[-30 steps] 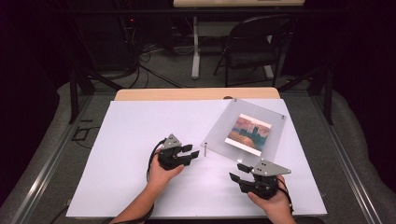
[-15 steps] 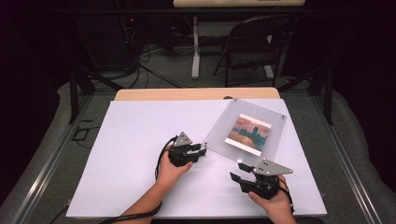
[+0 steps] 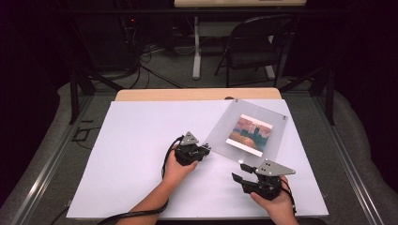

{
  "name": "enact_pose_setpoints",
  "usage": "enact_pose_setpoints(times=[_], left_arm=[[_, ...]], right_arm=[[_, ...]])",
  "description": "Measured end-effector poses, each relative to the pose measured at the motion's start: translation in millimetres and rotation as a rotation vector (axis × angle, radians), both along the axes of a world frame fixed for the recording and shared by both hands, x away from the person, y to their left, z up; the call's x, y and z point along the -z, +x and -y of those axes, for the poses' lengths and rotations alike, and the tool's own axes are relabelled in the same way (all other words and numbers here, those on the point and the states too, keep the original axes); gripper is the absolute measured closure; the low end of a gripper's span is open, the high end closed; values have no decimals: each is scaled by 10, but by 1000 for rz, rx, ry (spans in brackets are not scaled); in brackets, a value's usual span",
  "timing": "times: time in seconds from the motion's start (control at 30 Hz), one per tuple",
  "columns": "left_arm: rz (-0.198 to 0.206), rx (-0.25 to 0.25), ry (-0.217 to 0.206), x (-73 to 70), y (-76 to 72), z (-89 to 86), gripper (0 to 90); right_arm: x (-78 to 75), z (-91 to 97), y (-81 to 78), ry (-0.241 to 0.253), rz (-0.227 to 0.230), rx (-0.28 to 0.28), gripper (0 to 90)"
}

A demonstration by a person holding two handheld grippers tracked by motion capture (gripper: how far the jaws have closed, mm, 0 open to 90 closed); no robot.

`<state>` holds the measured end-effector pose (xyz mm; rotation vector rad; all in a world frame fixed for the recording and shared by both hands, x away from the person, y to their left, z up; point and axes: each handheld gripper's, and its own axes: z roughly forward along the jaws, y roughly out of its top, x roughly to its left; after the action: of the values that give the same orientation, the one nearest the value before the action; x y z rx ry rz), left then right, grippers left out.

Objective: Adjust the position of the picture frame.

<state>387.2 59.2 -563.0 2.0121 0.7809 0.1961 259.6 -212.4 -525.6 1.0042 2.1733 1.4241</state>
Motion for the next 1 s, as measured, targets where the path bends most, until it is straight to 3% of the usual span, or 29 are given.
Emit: enact_pose_setpoints(times=[0.07,0.17,0.3,0.57,0.87,1.0], left_arm=[[-13,4,-9,-1,6,12,819],[-2,4,2,-8,-1,20,844],[-23,2,-21,-25,11,8,844],[-30,12,-35,-162,42,2,846],[-22,11,-60,-470,139,1,851],[-23,9,-68,-532,183,-1,852]], right_arm=[[-2,-2,-4,-2,0,0,508],[-5,-1,-8,-4,0,2,508],[3,2,-6,1,-1,4,508],[-17,46,-89,0,-6,22,514],[-11,328,-203,16,-32,110,549],[-32,459,-217,29,-37,156,569]])
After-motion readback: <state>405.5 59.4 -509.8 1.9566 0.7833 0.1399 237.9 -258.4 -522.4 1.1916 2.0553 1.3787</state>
